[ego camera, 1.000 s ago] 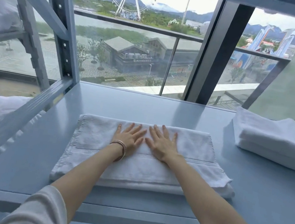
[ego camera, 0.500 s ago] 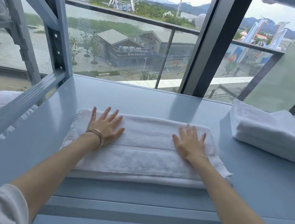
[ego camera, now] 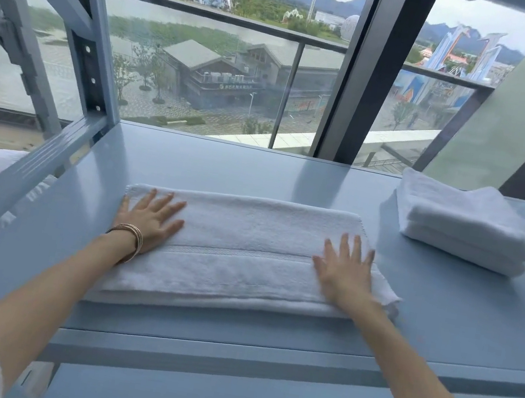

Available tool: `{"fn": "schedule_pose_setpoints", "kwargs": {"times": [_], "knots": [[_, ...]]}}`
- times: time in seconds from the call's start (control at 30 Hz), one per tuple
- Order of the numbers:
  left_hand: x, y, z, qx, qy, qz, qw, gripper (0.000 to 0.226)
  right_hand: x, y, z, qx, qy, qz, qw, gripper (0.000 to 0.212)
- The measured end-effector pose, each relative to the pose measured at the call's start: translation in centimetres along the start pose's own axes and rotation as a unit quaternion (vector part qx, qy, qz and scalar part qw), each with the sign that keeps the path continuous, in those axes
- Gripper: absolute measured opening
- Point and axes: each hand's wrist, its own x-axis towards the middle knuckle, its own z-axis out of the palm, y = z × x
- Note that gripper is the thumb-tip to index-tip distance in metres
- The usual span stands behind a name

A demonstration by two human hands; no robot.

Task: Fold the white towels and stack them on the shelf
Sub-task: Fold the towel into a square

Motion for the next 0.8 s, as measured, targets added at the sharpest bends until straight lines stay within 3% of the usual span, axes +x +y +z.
{"fn": "schedule_pose_setpoints", "kwargs": {"times": [0.13, 0.3, 0.4, 0.47, 0.53, 0.67, 0.8], "knots": [[-0.8, 0.1, 0.2, -0.015, 0.018, -0.026, 0.999, 0.055, -3.1, -7.0, 1.1, 0.082, -0.069, -0.06, 0.992, 0.061], [-4.3, 1.8, 0.2, 0.012, 0.001, -0.09, 0.996, 0.064, 0.8, -5.2, 0.5, 0.03, -0.032, -0.165, 0.985, 0.055], [-7.8, 4.1, 0.7, 0.038, 0.009, 0.013, 0.999, 0.094, 2.2, -4.5, -0.3, 0.0, -0.036, -0.196, 0.98, 0.075], [-9.2, 6.2, 0.8, 0.039, -0.015, 0.129, 0.991, 0.113, 1.8, -5.6, -0.8, -0.035, -0.048, -0.168, 0.984, 0.063], [-9.2, 8.2, 1.1, 0.03, -0.019, 0.176, 0.984, 0.105, 0.6, -7.5, -1.3, -0.033, -0.038, -0.127, 0.991, 0.055], [-8.5, 11.4, 1.6, 0.007, 0.003, 0.119, 0.993, 0.09, -4.0, -10.1, -0.8, 0.081, -0.031, -0.07, 0.994, 0.055], [-9.7, 13.2, 1.9, 0.004, -0.026, 0.071, 0.997, 0.073, -4.7, -9.1, 0.4, 0.074, -0.043, -0.071, 0.994, 0.061]]}}
